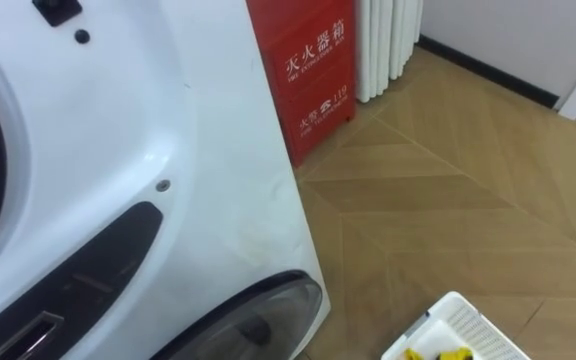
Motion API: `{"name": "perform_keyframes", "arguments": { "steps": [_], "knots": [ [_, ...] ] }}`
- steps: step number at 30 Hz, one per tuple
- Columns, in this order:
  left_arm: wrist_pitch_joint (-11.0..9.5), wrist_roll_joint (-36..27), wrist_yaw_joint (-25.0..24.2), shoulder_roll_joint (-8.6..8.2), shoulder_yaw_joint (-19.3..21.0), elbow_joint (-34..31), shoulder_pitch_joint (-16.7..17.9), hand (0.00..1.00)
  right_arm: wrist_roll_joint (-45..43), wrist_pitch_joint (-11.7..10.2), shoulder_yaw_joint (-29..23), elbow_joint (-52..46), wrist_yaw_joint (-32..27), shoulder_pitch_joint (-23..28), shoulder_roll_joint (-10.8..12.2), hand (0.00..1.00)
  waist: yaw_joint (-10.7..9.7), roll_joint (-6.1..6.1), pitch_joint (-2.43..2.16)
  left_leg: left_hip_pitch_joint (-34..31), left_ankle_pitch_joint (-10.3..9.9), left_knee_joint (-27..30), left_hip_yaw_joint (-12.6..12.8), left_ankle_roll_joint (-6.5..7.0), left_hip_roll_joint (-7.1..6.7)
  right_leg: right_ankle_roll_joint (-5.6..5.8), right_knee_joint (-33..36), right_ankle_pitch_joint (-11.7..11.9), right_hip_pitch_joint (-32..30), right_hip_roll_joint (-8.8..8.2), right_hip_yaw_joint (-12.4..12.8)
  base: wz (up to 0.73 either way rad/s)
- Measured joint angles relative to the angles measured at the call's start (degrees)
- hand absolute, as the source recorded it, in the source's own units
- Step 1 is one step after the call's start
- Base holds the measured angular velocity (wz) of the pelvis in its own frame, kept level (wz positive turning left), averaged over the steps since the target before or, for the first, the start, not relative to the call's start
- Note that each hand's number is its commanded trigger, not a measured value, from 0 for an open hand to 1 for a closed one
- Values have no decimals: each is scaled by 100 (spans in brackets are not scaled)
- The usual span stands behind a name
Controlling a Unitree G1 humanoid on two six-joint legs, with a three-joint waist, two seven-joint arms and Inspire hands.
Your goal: Pick clothes from washing machine
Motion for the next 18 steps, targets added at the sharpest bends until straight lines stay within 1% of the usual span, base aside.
{"name": "perform_keyframes", "arguments": {
  "steps": [4,11,12,16,17,18],
  "knots": [
    [5,-1,-1,0,0,1,4,0,0,60,2,0,94,-2,1,0,0,0,0,9,0,0,8,0,-3,0,1,0,7,4,9,0],
    [6,0,-8,-2,0,0,18,0,-3,66,2,34,247,43,3,0,0,-8,5,60,-1,-6,-15,0,2,0,-19,-2,79,10,6,1],
    [5,13,-11,-2,1,-9,35,0,-14,66,2,141,304,50,5,0,-4,-20,-2,95,-2,-14,-42,-2,2,0,-26,-12,125,16,8,11],
    [-33,16,-32,-21,-1,-86,113,0,10,64,-5,533,421,110,3,0,-9,-30,2,226,-1,-88,-129,-5,44,5,-115,-20,308,7,-70,10],
    [-44,23,-41,-24,1,-87,149,0,11,64,-5,604,451,135,3,0,-7,-42,5,262,-1,-99,-147,-7,51,-5,-115,-31,357,-3,-113,14],
    [-62,99,-94,-23,16,-89,174,0,13,65,-6,748,520,216,12,0,-9,-65,-2,317,-6,-117,-199,-18,74,-25,-122,-52,460,-33,-212,25]
  ]
}}
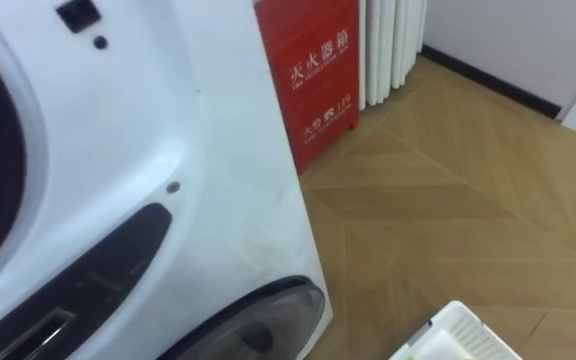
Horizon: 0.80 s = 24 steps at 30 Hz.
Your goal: Pick clothes from washing machine
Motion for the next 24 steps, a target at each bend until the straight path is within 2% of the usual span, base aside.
{"name": "perform_keyframes", "arguments": {
  "steps": [2,3,4,5,6,7,8,10,12,13,16,18,19,21,24],
  "knots": [
    [-15,281,-45,0,97,-74,64,0,10,1,-57,146,131,120,18,0,1,-58,-5,111,-3,-3,-139,-10,7,-9,-11,-64,138,-31,-114,34],
    [-25,541,-78,0,179,-130,135,0,23,4,-86,326,243,190,19,0,26,-145,7,183,1,11,-241,-16,4,-20,5,-114,230,-76,-202,43],
    [-26,832,-137,9,277,-173,153,0,128,37,-88,496,355,238,25,0,50,-184,-27,261,6,19,-342,-25,18,-37,-1,-149,358,-99,-324,45],
    [-26,953,-163,18,327,-208,178,0,248,70,-85,575,445,300,30,0,53,-217,-37,298,7,25,-417,-27,23,-39,-35,-169,423,-115,-379,57],
    [-40,1111,-190,21,391,-238,232,0,519,155,-89,706,617,309,52,0,66,-329,-12,381,14,20,-569,-38,28,-52,-111,-195,586,-166,-525,62],
    [-58,1247,-219,20,490,-287,253,0,684,250,-97,912,801,338,93,0,78,-417,-29,471,20,19,-714,-46,30,-60,-173,-222,751,-204,-651,64],
    [-57,1308,-241,21,547,-336,284,0,718,295,-94,1008,895,335,121,0,96,-452,-49,513,24,17,-779,-53,35,-65,-215,-227,837,-226,-708,61],
    [-62,1725,-293,14,715,-407,324,0,744,483,-76,1224,1277,368,257,0,266,-603,-114,677,37,12,-1055,-73,72,-88,-402,-242,1182,-282,-978,57],
    [-89,1992,-387,13,805,-395,318,0,702,642,21,1399,1583,343,321,0,426,-724,-136,789,39,19,-1187,-76,95,-91,-500,-249,1375,-296,-1079,38],
    [-93,2114,-431,13,855,-390,315,0,697,710,34,1511,1723,267,387,0,530,-806,-128,863,40,30,-1249,-76,124,-88,-526,-254,1458,-307,-1124,30],
    [-89,2112,-524,10,983,-370,339,0,638,827,253,1518,1966,165,488,0,748,-935,-90,974,40,33,-1433,-76,126,-76,-732,-246,1702,-307,-1254,33],
    [-92,2115,-535,4,1114,-366,460,0,424,871,402,1480,2078,153,490,0,964,-971,-77,1056,40,18,-1469,-78,142,-83,-833,-228,1840,-301,-1352,18],
    [-91,2116,-536,0,1266,-368,533,0,243,880,479,1454,2152,157,498,0,986,-1005,-92,1051,40,18,-1556,-78,148,-91,-892,-222,1892,-332,-1492,27],
    [-86,2114,-531,2,1440,-367,570,0,75,881,615,1449,2227,149,508,0,1085,-1050,-63,1049,42,19,-1697,-83,144,-91,-925,-222,1952,-354,-1589,38],
    [-86,2115,-522,-54,1649,-172,587,0,-123,879,815,1507,2293,144,555,0,1250,-1104,-55,1095,48,26,-1889,-92,156,-91,-1097,-213,2159,-369,-1768,33]
  ]
}}
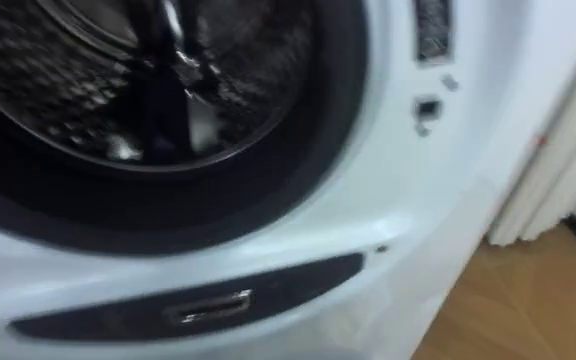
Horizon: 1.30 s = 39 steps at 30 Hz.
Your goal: Pick clothes from washing machine
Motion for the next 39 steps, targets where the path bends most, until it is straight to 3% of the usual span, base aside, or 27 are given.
{"name": "perform_keyframes", "arguments": {
  "steps": [8,16,21,24,27,30,31,32,35,37,39],
  "knots": [
    [0,3,4,-73,40,199,81,0,-372,-4,325,220,95,-192,53,0,248,-98,17,128,9,2,-266,-15,19,-12,-211,-5,319,8,-191,18],
    [66,568,-11,-73,114,170,48,0,-350,0,410,258,253,-216,54,0,224,-104,18,115,6,2,-307,-28,40,-15,-269,-12,436,18,-249,4],
    [198,1281,-28,-74,329,125,79,0,-377,24,428,268,261,-191,62,0,314,-115,8,97,-60,139,-241,-133,118,-74,-224,-30,398,105,-249,-6],
    [220,1359,-101,-78,484,82,92,0,-616,130,412,219,259,-203,40,0,403,-129,13,-284,-238,1102,-286,-307,289,-182,-84,-82,373,164,-241,-12],
    [245,1370,-186,-40,508,15,87,0,-873,126,320,208,267,-219,21,0,443,-93,4,-696,-344,2135,-465,-383,482,-332,-64,-155,388,255,-191,-16],
    [270,1346,-305,-96,522,-86,57,0,-1068,102,300,200,260,-234,-79,0,378,41,16,-878,-362,3332,-523,-388,820,-500,157,-261,371,408,-303,-14],
    [271,1307,-357,-107,520,-99,-26,0,-1103,70,281,194,245,-219,-120,0,281,161,2,-715,-376,3590,-563,-420,914,-555,281,-283,313,471,-342,0],
    [270,1301,-375,-107,521,-110,-106,0,-1112,44,269,199,240,-221,-127,0,235,176,5,-608,-370,3594,-588,-434,914,-578,382,-300,238,479,-369,14],
    [218,1307,-393,-119,524,-237,-601,0,-1249,-78,63,181,240,-256,-192,0,45,273,-10,-69,-479,2914,-975,-692,752,-606,693,-263,-258,487,-557,22],
    [107,1320,-420,-139,431,-350,-1002,0,-1446,-32,9,248,219,-263,-174,0,-20,326,-1,475,-501,1804,-1172,-681,674,-608,867,-216,-630,450,-738,38],
    [60,1361,-421,-138,385,-406,-1120,0,-1543,-6,-134,255,187,-292,-103,0,-84,285,17,668,-652,1092,-1204,-617,583,-599,982,-95,-947,389,-804,11]
  ]
}}
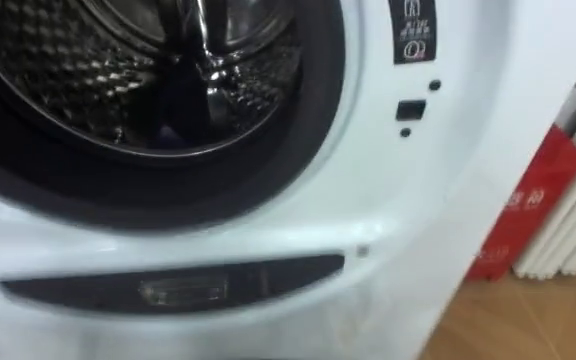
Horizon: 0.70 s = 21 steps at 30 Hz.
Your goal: Pick clothes from washing machine
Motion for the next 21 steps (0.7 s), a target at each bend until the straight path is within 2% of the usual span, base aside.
{"name": "perform_keyframes", "arguments": {
  "steps": [1,2,3,4,5,6,7,8,9,10,11,12,13,14,15,16,17,19,21],
  "knots": [
    [-65,8,15,-6,-38,-47,14,0,21,7,-5,6,-9,-20,42,0,-1,-85,18,87,-28,-411,-18,60,-46,11,6,159,-162,-62,9,-4],
    [-75,9,15,-17,-54,-51,27,0,46,7,3,7,-6,-18,47,0,-3,-119,34,86,-39,-581,-28,73,-85,27,-31,266,-208,-81,21,-10],
    [-78,0,20,-29,-134,-50,99,0,50,22,9,-1,-15,-11,45,0,-3,-154,27,68,-56,-856,-18,129,-183,72,-201,526,-275,-103,44,-6],
    [-113,-9,27,-29,-197,36,137,0,52,65,3,-6,-60,-9,44,0,-15,-184,16,8,-49,-989,39,301,-286,128,-448,851,-288,-142,81,-5],
    [-123,-20,28,-29,-204,125,153,0,59,77,2,-11,-86,-6,51,0,-22,-217,6,-67,-31,-1002,53,412,-356,153,-623,1039,-277,-180,110,-8],
    [-122,-35,32,-15,-199,286,218,0,105,85,-1,-12,-133,-22,68,0,-21,-300,-29,-247,44,-946,131,575,-528,278,-1068,1438,-210,-277,261,-13],
    [-120,-84,40,-15,-204,377,356,0,194,100,-3,-24,-170,-20,57,0,-11,-326,-55,-426,98,-809,261,678,-615,680,-1307,1706,-158,-338,417,-13],
    [-121,-82,44,-23,-200,408,432,0,268,113,-12,-29,-200,-9,54,0,-34,-301,-52,-478,109,-732,418,690,-581,795,-1116,1624,-154,-415,440,13],
    [-127,-77,55,-29,-192,502,506,0,410,141,-57,-30,-222,84,54,0,-40,-220,-48,-539,170,-680,524,711,-504,774,-476,1126,-58,-541,372,51],
    [-134,-78,99,-4,-201,562,551,0,486,146,-103,-35,-230,164,51,0,-59,-179,-49,-558,285,-733,746,644,-383,872,158,531,173,-731,377,67],
    [-135,-79,123,17,-206,576,557,0,487,145,-101,-36,-243,187,36,0,-61,-187,-44,-565,343,-775,894,601,-350,902,424,260,321,-857,410,78],
    [-142,-78,186,25,-218,575,577,0,480,139,-93,-33,-278,236,0,0,-24,-212,-37,-578,465,-840,1205,519,-309,1049,790,-209,686,-1099,406,61],
    [-153,-74,219,18,-187,561,631,0,484,121,-60,-34,-306,259,-17,0,16,-310,-43,-586,551,-881,1492,429,-331,1187,839,-507,1077,-1324,402,45],
    [-152,-73,219,26,-153,559,649,0,484,104,-10,-34,-332,272,-10,0,74,-343,-51,-600,578,-872,1585,404,-366,1246,744,-627,1200,-1397,426,-5],
    [-154,-70,211,21,-60,534,685,0,408,86,30,-29,-335,273,1,0,246,-469,-76,-641,618,-829,1592,384,-490,1303,288,-735,1302,-1401,543,-49],
    [-160,-71,199,-32,109,529,743,0,270,26,28,-12,-339,248,-22,0,367,-407,-68,-691,663,-799,1579,378,-525,1196,-161,-698,1410,-1315,598,-62],
    [-160,-76,194,-49,171,533,757,0,220,-2,28,0,-336,267,-40,0,400,-363,-64,-693,688,-798,1582,387,-519,1175,-314,-618,1451,-1238,644,-64],
    [-279,-221,199,-6,464,536,783,0,133,-47,14,-18,-267,311,4,0,458,-377,-64,-647,806,-913,1580,375,-461,1094,-621,-395,1473,-1078,768,-46],
    [-351,-321,202,6,529,586,786,0,104,-69,4,-39,-171,316,9,0,438,-387,-70,-635,832,-960,1654,360,-417,1068,-747,-297,1480,-1019,801,-29]
  ]
}}
